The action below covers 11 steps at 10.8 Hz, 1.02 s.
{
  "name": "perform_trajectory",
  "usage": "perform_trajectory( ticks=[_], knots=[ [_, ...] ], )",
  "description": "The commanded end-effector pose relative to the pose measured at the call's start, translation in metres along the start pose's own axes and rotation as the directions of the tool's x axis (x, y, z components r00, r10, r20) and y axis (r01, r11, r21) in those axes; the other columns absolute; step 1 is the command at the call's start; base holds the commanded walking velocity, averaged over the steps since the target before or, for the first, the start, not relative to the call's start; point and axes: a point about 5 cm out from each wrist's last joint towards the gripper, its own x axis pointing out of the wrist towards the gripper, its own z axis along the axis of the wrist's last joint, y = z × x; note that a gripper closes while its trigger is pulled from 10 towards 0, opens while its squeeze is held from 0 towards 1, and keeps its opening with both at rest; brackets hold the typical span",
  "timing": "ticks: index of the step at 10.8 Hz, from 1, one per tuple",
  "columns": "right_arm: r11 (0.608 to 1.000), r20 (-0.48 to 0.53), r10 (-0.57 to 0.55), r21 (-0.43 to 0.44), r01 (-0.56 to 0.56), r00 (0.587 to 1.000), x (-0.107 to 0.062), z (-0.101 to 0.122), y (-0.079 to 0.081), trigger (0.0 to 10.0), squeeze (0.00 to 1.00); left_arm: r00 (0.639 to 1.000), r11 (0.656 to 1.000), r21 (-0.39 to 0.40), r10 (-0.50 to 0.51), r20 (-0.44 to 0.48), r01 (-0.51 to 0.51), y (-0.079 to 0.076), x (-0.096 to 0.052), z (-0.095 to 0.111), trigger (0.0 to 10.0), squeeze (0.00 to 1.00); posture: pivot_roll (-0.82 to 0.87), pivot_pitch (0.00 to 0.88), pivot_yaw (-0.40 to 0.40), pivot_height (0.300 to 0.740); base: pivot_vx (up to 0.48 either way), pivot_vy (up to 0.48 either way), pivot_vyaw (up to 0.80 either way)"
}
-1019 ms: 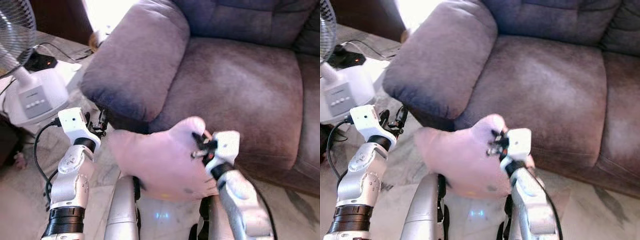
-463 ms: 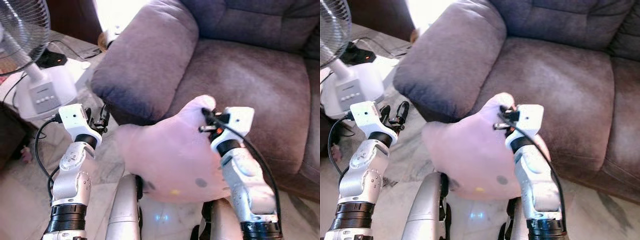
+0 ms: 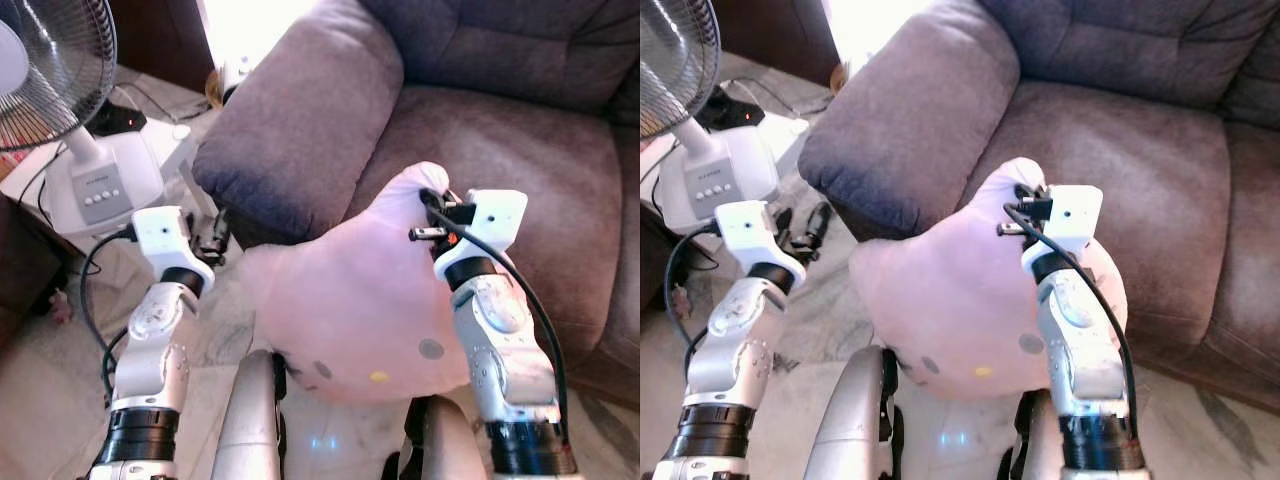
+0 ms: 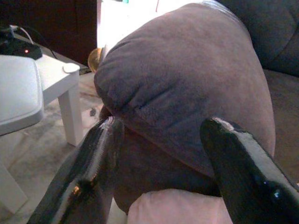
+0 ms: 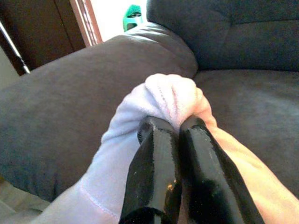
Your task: Move the pillow to the sofa from floor
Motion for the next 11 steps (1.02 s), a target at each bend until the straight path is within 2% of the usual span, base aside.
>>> perform_trajectory(
  ticks=[1, 2, 3, 4, 6, 7, 9, 11],
  knots=[
    [0.999, 0.164, -0.043, -0.025, 0.048, 0.985, 0.008, 0.033, -0.01, 10.0, 0.0, 1.0, 1.0, 0.026, 0.006, 0.001, -0.006, 0.004, -0.004, 0.0, 10.0, 0.0, 0.17, 0.154, 0.011, 0.608, 0.0, 0.0, 0.0],
    [0.998, 0.181, -0.05, -0.033, 0.057, 0.982, 0.011, 0.037, -0.013, 10.0, 0.0, 1.0, 0.999, 0.04, 0.003, 0.005, -0.004, 0.005, -0.005, 0.001, 10.0, 0.0, 0.17, 0.156, 0.011, 0.608, 0.0, 0.0, 0.0],
    [0.996, 0.234, -0.062, -0.041, 0.074, 0.97, 0.013, 0.054, -0.018, 10.0, 0.0, 0.999, 0.995, 0.095, 0.003, 0.048, -0.008, 0.003, -0.007, 0.01, 10.0, 0.0, 0.17, 0.158, 0.014, 0.608, 0.0, 0.0, 0.0],
    [0.997, 0.259, -0.052, -0.043, 0.066, 0.965, 0.011, 0.06, -0.017, 10.0, 0.0, 0.996, 0.996, 0.094, -0.004, 0.092, -0.005, 0.0, -0.008, 0.02, 10.0, 0.0, 0.16, 0.16, 0.016, 0.608, 0.0, 0.0, 0.0],
    [0.998, 0.278, -0.032, -0.043, 0.046, 0.96, 0.005, 0.064, -0.012, 10.0, 0.0, 0.976, 0.988, 0.153, -0.028, 0.215, -0.006, -0.012, -0.011, 0.045, 10.0, 0.0, 0.17, 0.163, 0.017, 0.608, 0.0, 0.0, 0.0],
    [0.998, 0.283, -0.028, -0.044, 0.042, 0.959, 0.004, 0.067, -0.011, 10.0, 0.0, 0.971, 0.989, 0.149, -0.025, 0.237, -0.011, -0.013, -0.012, 0.053, 10.0, 0.0, 0.17, 0.165, 0.017, 0.608, 0.0, 0.0, 0.0],
    [0.998, 0.286, -0.05, -0.033, 0.062, 0.957, 0.008, 0.069, -0.015, 10.0, 0.0, 0.979, 0.99, 0.143, -0.028, 0.204, -0.001, -0.013, -0.012, 0.047, 10.0, 0.0, 0.16, 0.165, 0.016, 0.608, 0.0, 0.0, 0.0],
    [0.998, 0.277, -0.047, -0.02, 0.055, 0.96, 0.007, 0.065, -0.013, 10.0, 0.0, 0.98, 0.99, 0.14, -0.035, 0.198, 0.007, -0.017, -0.013, 0.045, 10.0, 0.0, 0.17, 0.169, 0.015, 0.608, 0.0, 0.0, 0.0]
  ],
)
